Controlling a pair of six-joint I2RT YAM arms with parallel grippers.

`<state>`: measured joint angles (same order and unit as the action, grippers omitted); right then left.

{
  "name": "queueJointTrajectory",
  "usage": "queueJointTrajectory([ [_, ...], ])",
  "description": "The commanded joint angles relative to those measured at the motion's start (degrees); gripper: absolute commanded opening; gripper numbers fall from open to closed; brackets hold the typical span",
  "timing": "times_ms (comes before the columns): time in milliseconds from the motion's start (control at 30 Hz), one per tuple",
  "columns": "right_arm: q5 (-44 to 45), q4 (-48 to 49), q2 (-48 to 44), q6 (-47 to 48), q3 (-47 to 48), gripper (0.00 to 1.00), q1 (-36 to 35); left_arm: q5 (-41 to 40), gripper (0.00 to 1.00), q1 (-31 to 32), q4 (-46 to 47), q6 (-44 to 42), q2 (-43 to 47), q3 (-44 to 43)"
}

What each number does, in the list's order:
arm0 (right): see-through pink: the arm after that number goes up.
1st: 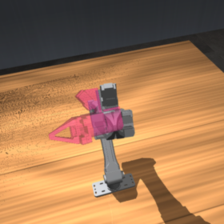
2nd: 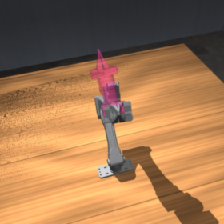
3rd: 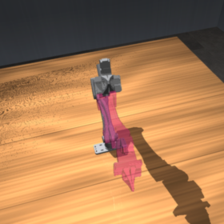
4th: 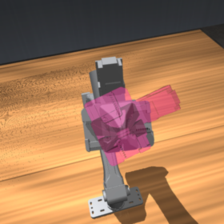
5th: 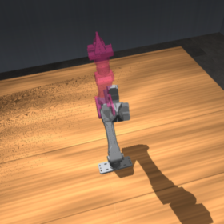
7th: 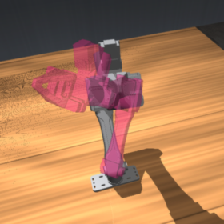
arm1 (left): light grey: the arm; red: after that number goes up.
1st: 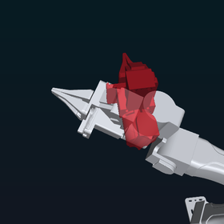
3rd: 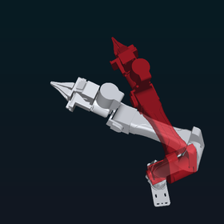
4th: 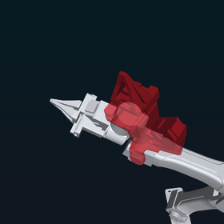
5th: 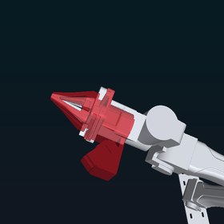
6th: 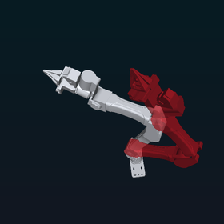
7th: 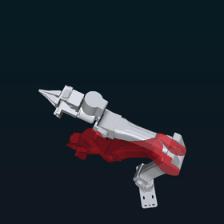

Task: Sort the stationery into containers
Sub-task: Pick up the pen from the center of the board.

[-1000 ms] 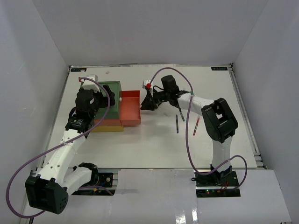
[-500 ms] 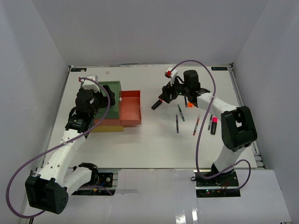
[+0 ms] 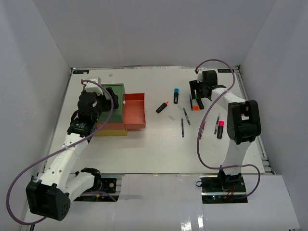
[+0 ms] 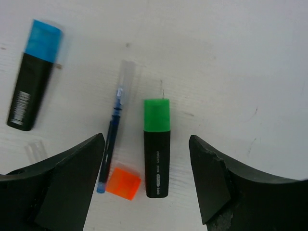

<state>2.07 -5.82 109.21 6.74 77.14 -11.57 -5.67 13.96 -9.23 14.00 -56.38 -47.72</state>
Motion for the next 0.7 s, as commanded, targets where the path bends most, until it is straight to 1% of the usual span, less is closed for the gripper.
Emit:
queueJointTrajectory([
  [0, 2.9, -3.1, 2.4, -3.6, 2.7, 0.76, 1.4, 2.0, 0.96, 0.0, -6.0, 0.9, -0.7, 0.5],
  [233, 0.8, -3.4, 6.4, -4.2, 4.1, 0.70, 3.2, 2.0, 0.96, 0.0, -6.0, 0.9, -0.7, 0.5],
  [400, -0.3, -3.3, 8.7, -4.5, 4.4, 0.64, 3.9, 2.0, 0.96, 0.0, -6.0, 0.9, -0.8, 0.5],
  [533, -0.9, -3.4, 9.4, -4.6, 4.3, 0.56, 4.8, 2.1, 0.96, 0.0, -6.0, 0.9, -0.8, 0.5],
  [567, -0.8, -3.4, 9.4, -4.5, 4.2, 0.52, 5.0, 2.1, 0.96, 0.0, -6.0, 0.9, -0.8, 0.5],
  [633, -0.5, -3.4, 9.1, -4.4, 4.1, 0.48, 5.2, 2.1, 0.96, 0.0, -6.0, 0.9, -0.9, 0.5],
  [667, -0.4, -3.5, 8.8, -4.0, 4.1, 0.41, 5.2, 2.1, 0.96, 0.0, -6.0, 1.0, -0.9, 0.5],
])
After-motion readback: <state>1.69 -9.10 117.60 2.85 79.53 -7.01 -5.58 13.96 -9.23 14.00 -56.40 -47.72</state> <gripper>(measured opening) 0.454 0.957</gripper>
